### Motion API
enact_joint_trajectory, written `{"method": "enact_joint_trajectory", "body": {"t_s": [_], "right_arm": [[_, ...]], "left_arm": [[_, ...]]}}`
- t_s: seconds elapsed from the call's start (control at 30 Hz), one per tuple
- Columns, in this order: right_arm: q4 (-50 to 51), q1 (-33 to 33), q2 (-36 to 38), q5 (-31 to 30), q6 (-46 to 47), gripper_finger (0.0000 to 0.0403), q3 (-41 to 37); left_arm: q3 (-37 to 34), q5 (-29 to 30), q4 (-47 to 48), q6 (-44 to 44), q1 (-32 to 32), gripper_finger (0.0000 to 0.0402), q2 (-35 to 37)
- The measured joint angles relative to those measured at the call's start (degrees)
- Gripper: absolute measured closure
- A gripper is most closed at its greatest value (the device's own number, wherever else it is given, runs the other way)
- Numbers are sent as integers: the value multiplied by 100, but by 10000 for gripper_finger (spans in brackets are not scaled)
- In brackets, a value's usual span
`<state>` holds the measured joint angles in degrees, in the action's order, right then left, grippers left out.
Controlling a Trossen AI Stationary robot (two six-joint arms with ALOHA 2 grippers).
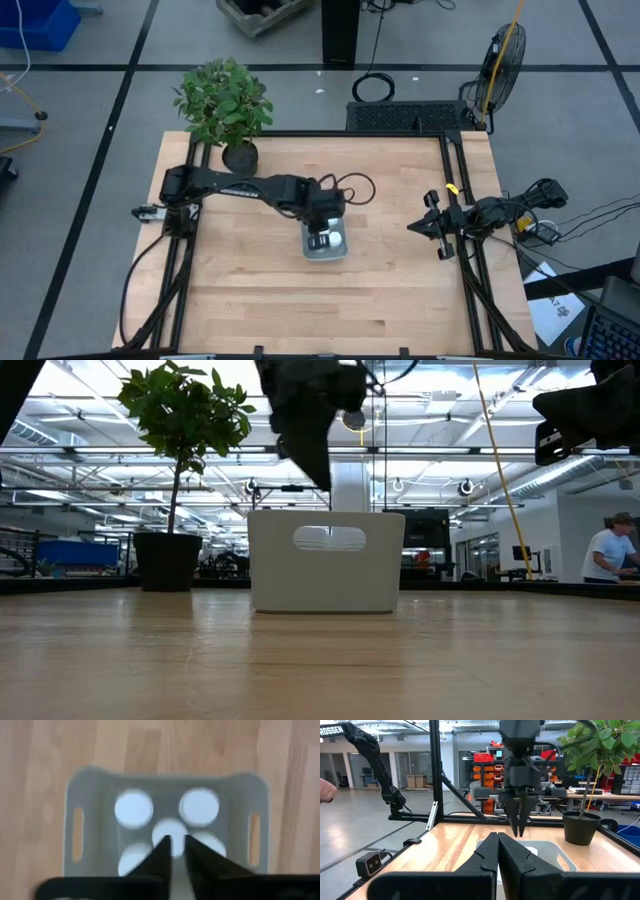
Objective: Pick and place pill bottles into a basket
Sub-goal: Return to Home Position
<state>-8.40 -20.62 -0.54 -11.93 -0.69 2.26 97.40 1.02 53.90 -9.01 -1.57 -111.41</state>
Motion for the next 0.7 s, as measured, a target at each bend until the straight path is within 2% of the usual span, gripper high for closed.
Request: {"method": "enact_joint_trajectory", "body": {"t_s": [0.07, 0.1, 0.2, 0.27, 0.6, 0.7], "right_arm": [[-18, 2, -4, -2, 0, 403, 0], [-37, 2, -10, -2, 0, 403, 0], [-17, 2, -16, -2, 0, 403, 0], [-13, 0, -29, -1, 0, 403, 0], [10, 0, -137, -1, -1, 403, 0], [9, 0, -173, 0, -1, 403, 0]], "left_arm": [[-68, 168, -209, 78, -96, 383, 78], [-126, 238, -238, 112, -138, 390, 108], [-476, 309, -658, 228, -254, 387, 259], [-969, 300, -1219, 242, -315, 389, 452], [-4658, 203, -4954, 192, -461, 390, 2321], [-5637, 248, -5728, 174, -509, 398, 3025]]}}
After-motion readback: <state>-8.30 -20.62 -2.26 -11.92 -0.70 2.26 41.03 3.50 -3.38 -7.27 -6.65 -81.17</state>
